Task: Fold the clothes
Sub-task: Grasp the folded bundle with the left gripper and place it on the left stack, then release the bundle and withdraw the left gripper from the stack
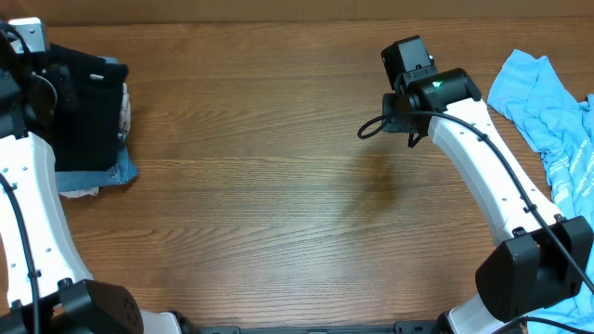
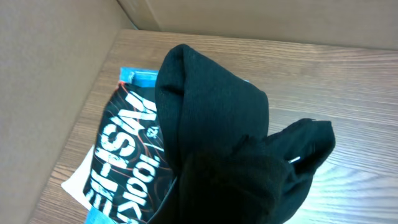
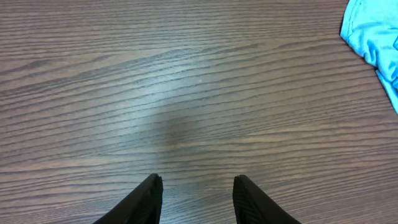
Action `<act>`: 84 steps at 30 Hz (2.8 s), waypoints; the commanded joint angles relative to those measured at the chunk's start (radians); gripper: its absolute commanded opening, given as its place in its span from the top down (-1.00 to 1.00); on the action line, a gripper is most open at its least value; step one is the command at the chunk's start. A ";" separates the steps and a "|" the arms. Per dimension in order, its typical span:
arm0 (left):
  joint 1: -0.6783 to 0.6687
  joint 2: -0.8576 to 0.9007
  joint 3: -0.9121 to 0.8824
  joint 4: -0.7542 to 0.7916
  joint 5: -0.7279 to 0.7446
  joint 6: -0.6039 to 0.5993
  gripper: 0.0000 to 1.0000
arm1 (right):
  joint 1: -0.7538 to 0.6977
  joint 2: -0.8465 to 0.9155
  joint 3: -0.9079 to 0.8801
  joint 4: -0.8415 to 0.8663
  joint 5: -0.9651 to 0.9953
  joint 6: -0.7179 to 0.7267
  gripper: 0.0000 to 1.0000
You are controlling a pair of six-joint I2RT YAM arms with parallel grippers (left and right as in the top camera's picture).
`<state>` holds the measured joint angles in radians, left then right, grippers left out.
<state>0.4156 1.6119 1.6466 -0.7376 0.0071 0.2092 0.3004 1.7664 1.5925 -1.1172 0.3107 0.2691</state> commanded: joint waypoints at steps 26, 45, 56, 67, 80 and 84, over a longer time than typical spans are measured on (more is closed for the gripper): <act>0.247 0.235 0.054 0.158 -0.080 -0.269 -1.00 | -0.008 -0.022 0.019 0.003 0.002 0.013 0.18; -0.188 -0.056 0.058 -0.205 0.143 -0.190 -1.00 | -0.096 -0.031 0.039 0.225 -0.343 -0.045 -0.57; -0.233 -0.059 0.058 -0.728 0.143 -0.196 -1.00 | -0.182 -0.162 0.118 0.042 -0.338 -0.119 -1.00; -0.253 -0.479 -0.110 -0.605 0.143 -0.189 -1.00 | -0.180 -0.492 -0.050 0.034 -0.294 -0.083 -1.00; -0.253 -1.139 -0.425 -0.389 0.142 -0.202 -1.00 | -0.171 -1.173 -0.672 0.274 -0.135 -0.006 -1.00; -0.253 -1.178 -0.425 -0.489 0.142 -0.202 -0.99 | -0.171 -1.197 -0.685 0.113 -0.135 -0.007 -1.00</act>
<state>0.1696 0.4576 1.2346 -1.1965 0.1463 0.0025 0.1268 0.5743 0.9234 -0.9707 0.1505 0.2508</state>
